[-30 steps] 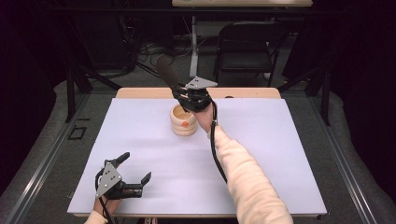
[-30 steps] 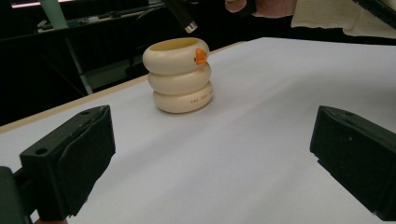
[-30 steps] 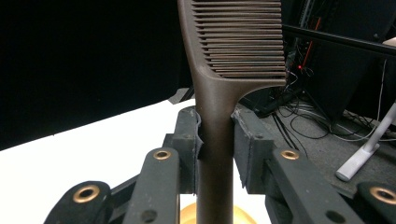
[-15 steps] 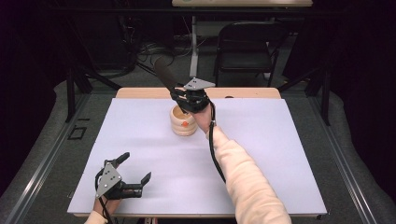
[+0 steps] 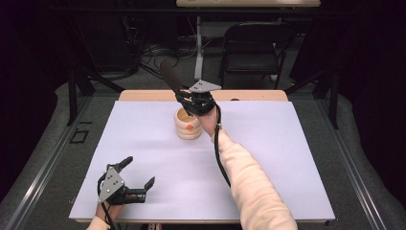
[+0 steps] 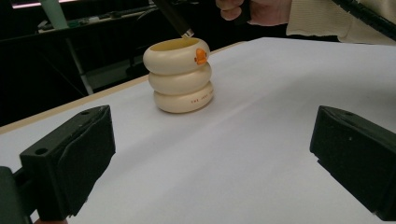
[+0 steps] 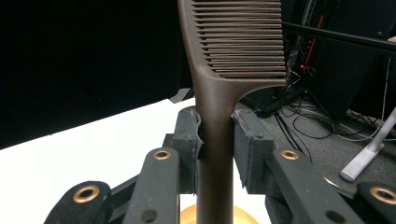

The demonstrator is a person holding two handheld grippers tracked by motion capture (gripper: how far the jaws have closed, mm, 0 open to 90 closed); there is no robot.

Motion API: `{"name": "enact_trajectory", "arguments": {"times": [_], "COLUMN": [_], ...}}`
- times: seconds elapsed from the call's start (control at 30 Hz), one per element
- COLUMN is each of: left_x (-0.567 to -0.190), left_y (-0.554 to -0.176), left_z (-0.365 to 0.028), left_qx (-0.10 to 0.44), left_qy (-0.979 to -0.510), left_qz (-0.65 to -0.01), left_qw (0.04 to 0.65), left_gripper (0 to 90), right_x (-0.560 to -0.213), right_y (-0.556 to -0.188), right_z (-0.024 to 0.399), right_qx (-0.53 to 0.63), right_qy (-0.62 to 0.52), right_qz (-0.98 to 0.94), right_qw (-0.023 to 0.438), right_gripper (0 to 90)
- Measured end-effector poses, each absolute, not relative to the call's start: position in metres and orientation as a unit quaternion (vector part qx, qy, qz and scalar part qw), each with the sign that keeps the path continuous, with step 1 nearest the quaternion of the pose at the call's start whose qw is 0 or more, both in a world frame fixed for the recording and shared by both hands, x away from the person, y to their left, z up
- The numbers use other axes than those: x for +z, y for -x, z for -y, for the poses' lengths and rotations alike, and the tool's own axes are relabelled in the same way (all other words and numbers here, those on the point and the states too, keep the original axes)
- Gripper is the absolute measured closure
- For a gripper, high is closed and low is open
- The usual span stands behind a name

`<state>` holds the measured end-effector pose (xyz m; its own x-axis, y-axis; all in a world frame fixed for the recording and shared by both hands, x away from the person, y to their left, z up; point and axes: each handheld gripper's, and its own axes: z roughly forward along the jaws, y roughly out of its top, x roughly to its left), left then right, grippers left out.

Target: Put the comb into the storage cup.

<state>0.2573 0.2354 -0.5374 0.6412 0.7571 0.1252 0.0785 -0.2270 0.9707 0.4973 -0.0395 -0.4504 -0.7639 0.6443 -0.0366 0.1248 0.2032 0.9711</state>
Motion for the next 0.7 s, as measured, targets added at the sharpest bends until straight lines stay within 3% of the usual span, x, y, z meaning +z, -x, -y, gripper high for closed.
{"name": "enact_trajectory", "arguments": {"times": [0.7], "left_x": [-0.5368], "left_y": [-0.2564], "left_z": [-0.2359], "left_qx": [0.311], "left_qy": [-0.719], "left_qz": [-0.289], "left_qw": [0.55], "left_gripper": [0.0], "right_x": [-0.4577], "right_y": [-0.4987], "right_z": [0.0348], "right_qx": [0.567], "right_qy": [-0.259], "right_qz": [-0.751], "right_qw": [0.218], "right_gripper": [72.1]}}
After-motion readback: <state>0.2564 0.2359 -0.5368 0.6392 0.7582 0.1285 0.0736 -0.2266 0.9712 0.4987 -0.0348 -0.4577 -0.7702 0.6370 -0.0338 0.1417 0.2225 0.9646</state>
